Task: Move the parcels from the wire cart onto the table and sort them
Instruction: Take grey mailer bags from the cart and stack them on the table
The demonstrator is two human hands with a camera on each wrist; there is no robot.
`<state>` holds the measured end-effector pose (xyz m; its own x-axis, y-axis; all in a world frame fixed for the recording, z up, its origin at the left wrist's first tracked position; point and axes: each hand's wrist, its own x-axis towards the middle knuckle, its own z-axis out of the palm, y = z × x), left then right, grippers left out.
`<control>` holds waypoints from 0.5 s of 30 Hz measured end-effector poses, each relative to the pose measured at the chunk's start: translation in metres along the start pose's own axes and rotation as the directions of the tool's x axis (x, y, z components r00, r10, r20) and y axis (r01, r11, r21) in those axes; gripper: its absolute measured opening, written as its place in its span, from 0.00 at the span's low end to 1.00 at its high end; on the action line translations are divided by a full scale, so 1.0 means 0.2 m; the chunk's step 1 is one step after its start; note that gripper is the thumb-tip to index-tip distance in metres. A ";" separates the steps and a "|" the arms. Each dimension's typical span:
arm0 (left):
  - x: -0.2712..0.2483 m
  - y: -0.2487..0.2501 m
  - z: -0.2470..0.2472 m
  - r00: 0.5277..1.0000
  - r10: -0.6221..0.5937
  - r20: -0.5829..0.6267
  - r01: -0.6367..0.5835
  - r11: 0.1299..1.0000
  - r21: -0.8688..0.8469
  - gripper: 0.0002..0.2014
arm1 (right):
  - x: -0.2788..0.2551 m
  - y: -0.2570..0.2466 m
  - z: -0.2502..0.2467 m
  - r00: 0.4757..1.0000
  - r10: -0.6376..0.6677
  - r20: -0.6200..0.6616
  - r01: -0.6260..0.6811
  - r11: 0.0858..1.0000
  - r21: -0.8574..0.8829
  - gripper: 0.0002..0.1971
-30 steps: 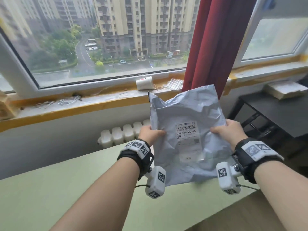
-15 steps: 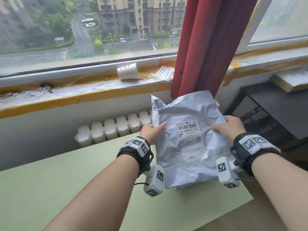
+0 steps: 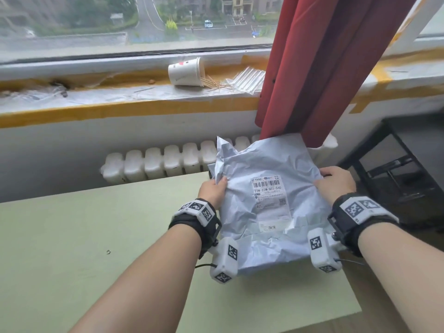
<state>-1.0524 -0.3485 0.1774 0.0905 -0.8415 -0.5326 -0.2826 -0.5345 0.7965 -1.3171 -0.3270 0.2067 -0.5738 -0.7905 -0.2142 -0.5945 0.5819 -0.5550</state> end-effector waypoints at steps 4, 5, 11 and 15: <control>0.00 0.00 0.02 0.992 0.042 -0.120 -0.038 0.999 0.038 0.29 | -0.02 -0.06 0.03 0.983 -0.158 -0.090 0.157 0.987 -0.017 0.21; -0.01 0.02 0.02 0.981 0.092 -0.169 -0.081 0.994 0.073 0.34 | -0.02 -0.09 0.04 0.964 -0.244 -0.104 0.241 0.970 -0.042 0.21; -0.06 0.11 0.05 0.775 0.631 -0.031 -0.489 0.631 0.602 0.40 | -0.02 -0.16 0.18 0.829 -0.458 0.322 0.542 0.801 -0.255 0.33; -0.04 0.04 0.12 0.765 0.551 0.334 -0.542 0.270 0.796 0.40 | -0.09 -0.12 0.31 0.777 -0.364 0.514 0.551 0.788 -0.276 0.45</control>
<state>-1.0787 -0.3446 0.1811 -0.4054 -0.9119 -0.0644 -0.8854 0.3741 0.2760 -1.2575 -0.3383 0.1752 0.0602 -0.9239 -0.3778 -0.9397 0.0752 -0.3337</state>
